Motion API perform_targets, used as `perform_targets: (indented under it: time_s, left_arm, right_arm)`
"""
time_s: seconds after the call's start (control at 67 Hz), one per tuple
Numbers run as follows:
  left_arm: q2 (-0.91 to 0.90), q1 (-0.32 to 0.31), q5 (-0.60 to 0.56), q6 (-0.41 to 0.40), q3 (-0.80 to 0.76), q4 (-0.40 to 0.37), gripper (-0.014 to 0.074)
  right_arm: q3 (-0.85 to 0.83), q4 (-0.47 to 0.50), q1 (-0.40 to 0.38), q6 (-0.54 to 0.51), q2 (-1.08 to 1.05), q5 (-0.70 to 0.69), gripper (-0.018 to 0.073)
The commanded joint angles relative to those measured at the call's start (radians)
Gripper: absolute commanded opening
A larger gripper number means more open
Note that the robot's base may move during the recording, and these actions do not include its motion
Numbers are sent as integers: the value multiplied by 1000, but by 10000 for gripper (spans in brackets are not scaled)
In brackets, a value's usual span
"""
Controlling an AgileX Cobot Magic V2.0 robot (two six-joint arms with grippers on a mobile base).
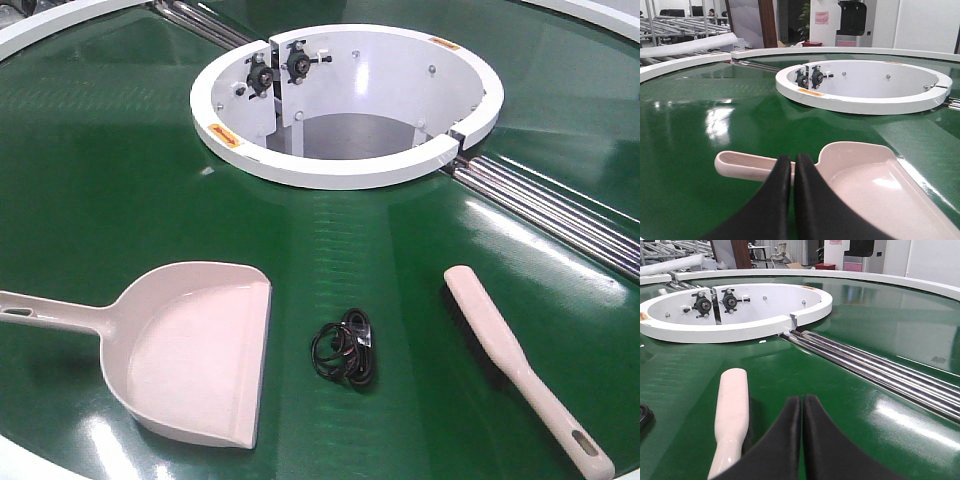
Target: Clean and inspect green conveyor with broom and dustpan
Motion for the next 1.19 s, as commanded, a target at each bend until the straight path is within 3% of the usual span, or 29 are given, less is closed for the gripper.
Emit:
perform_targets:
  time_s: [0.0, 1.014, 1.178]
  left_arm:
    - [-14, 0, -72, -4, 30, -8, -6]
    - [-14, 0, -72, -4, 30, -8, -6]
    - [-14, 0, -193, -5, 13, -9, -6]
  right_arm:
    - [21, -1, -4, -3, -18, -76, -10]
    - [21, -1, -4, -3, -18, -75, -10]
    - [21, -1, -4, -3, -18, -75, -10]
